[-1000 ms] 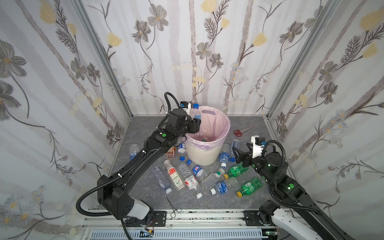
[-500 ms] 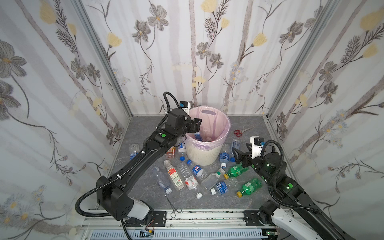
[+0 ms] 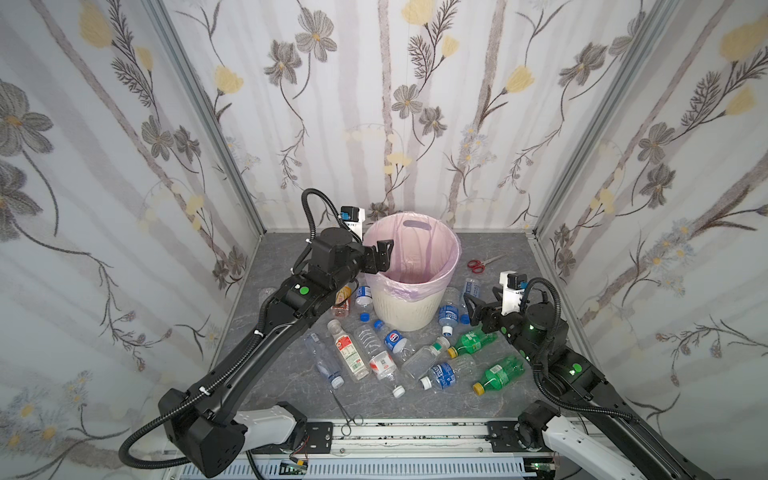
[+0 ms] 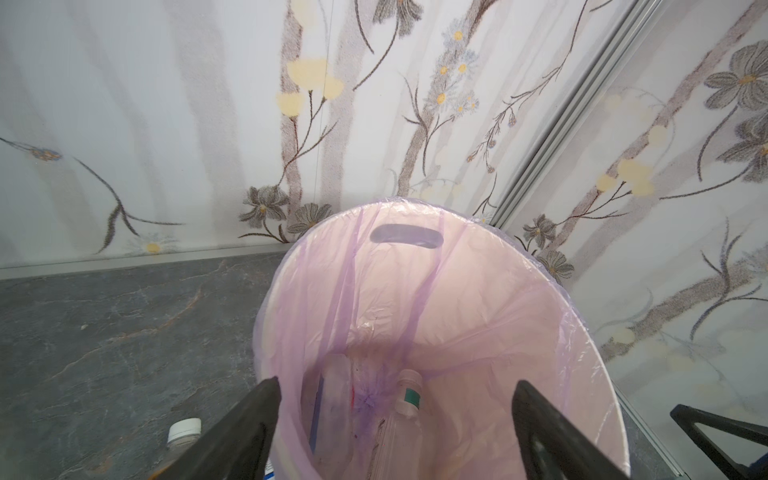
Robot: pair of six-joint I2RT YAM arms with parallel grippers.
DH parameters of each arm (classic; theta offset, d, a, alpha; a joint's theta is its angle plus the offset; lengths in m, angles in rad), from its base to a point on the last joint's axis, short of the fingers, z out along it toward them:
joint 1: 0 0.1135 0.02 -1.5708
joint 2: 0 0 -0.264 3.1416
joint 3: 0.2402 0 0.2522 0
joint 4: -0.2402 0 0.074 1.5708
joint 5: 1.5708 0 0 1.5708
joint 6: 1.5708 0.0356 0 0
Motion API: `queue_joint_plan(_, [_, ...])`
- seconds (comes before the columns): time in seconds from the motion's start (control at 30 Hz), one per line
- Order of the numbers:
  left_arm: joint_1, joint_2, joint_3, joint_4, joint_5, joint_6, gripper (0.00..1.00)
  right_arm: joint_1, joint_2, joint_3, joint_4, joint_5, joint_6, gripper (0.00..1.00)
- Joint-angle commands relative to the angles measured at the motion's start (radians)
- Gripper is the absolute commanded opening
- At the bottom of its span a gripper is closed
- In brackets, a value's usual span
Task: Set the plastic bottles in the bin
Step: 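Open the left gripper to drop the FIJI bottle into the bin, then draw the left gripper back while the right gripper moves toward the soda water bottle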
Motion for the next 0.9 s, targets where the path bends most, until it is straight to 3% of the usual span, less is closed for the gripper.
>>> queue_joint_plan(0.0, [0.020, -0.067, -0.059, 0.020, -0.051, 0.034, 0.92, -0.012, 0.021, 0.006, 0.014, 0.050, 0.055, 0.90])
queue_joint_plan(0.53, [0.208, -0.218, -0.315, 0.009, 0.039, 0.042, 0.95, -0.217, 0.109, 0.005, -0.041, 0.024, 0.122, 0.89])
queue_joint_plan(0.87, [0.275, -0.248, -0.434, 0.010, 0.079, 0.046, 0.95, -0.300, 0.282, -0.009, -0.016, 0.010, 0.135, 0.86])
